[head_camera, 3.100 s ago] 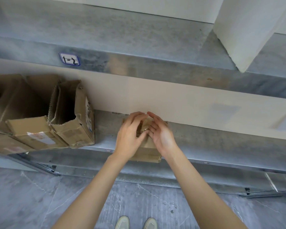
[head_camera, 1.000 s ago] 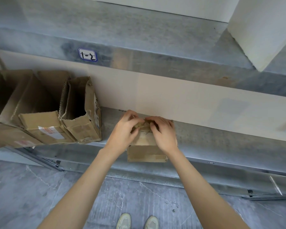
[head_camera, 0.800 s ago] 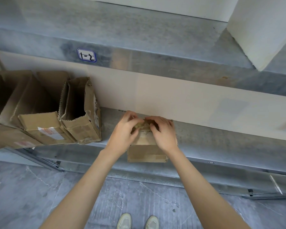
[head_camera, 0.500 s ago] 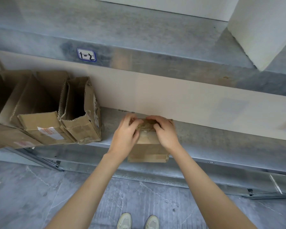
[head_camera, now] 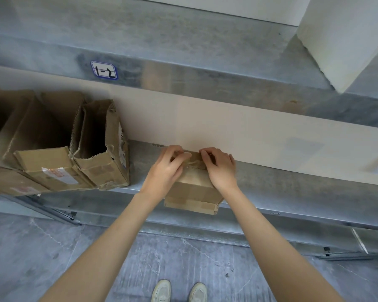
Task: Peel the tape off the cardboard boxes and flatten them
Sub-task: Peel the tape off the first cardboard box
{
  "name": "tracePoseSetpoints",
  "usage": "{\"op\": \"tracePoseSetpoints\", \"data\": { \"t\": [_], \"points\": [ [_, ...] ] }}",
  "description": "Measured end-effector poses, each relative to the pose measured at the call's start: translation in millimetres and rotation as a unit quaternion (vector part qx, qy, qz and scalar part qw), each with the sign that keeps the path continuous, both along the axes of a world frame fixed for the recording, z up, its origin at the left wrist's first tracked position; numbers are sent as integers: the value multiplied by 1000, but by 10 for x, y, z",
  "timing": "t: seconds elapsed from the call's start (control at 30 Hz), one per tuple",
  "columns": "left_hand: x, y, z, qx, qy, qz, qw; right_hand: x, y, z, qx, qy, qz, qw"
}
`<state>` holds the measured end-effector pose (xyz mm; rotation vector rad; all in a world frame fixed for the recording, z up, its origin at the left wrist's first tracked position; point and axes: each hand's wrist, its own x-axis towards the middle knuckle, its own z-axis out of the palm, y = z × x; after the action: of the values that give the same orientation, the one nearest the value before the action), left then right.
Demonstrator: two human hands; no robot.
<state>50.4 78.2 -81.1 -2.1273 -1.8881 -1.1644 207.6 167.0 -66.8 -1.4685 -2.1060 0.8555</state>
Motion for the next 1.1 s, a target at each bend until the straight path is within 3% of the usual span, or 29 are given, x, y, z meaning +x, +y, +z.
{"op": "tracePoseSetpoints", "data": {
  "t": [0.13, 0.27, 0.77, 1.1],
  "points": [
    [-15, -40, -20, -14, 35, -2, 999, -7, -17, 5, 4, -70, 26, 997],
    [-21, -57, 26, -38, 51, -9, 998, 55, 20, 23, -2, -77, 73, 994],
    [-309, -299, 19, -35, -70, 47, 996, 49, 39, 3, 18, -111, 91, 989],
    [-373, -269, 123, 7, 49, 102, 993, 46, -24, -2, 58, -142, 111, 982]
  ]
}}
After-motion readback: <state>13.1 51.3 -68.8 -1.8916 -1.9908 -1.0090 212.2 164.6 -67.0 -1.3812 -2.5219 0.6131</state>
